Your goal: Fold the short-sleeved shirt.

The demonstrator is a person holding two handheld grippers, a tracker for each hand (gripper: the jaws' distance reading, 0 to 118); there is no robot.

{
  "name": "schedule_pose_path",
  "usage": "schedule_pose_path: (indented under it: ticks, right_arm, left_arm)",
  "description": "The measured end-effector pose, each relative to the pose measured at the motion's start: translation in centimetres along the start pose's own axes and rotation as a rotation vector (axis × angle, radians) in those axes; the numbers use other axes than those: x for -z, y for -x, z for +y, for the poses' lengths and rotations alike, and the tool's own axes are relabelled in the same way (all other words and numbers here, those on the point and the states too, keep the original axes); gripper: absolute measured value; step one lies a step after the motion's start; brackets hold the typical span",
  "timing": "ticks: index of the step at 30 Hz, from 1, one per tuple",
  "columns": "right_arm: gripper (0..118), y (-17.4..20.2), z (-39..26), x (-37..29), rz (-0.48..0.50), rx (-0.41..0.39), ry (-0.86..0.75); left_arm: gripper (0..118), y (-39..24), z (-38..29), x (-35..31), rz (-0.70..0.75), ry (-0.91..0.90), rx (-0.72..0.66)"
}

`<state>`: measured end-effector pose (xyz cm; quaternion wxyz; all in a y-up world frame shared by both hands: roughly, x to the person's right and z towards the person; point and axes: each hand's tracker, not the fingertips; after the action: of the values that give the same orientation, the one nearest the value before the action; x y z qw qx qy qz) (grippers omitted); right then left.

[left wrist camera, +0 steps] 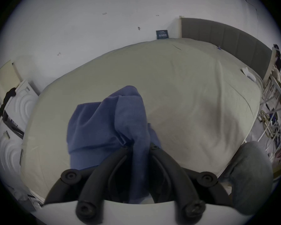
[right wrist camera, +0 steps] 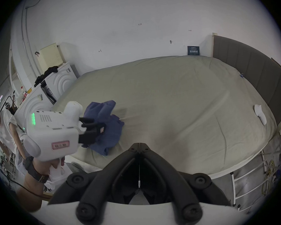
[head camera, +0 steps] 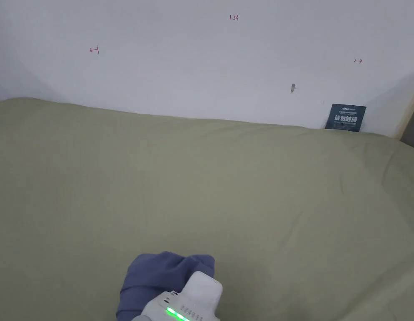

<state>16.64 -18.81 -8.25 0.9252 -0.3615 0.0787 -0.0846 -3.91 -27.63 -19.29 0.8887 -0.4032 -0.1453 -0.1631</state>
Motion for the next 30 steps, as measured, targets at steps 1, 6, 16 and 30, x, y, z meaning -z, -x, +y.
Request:
schedule_pose_path:
  ticks: [1,6,16,30]
  right_arm:
    - [2,-0.3,0.0,-0.1,-0.004,0.007,-0.003]
    - [2,-1.3,-0.2,-0.5,-0.011,0.040,-0.014]
    - [2,-0.8,-0.6,0.6,0.003,0.038,0.006]
    - [2,-0.6,-1.1,0.5,0.027,0.037,0.007]
  left_arm:
    - [23,-0.1,-0.1,0.8,-0.017,0.028,-0.003]
    - [48,1.2,-1.0,3.1,-0.244,0.127,-0.250]
    - [60,8.3,0.2,-5.9,-0.375,-0.232,-0.505]
    - [0,6.6,-3.5,6.1,-0.512,-0.262,-0.515]
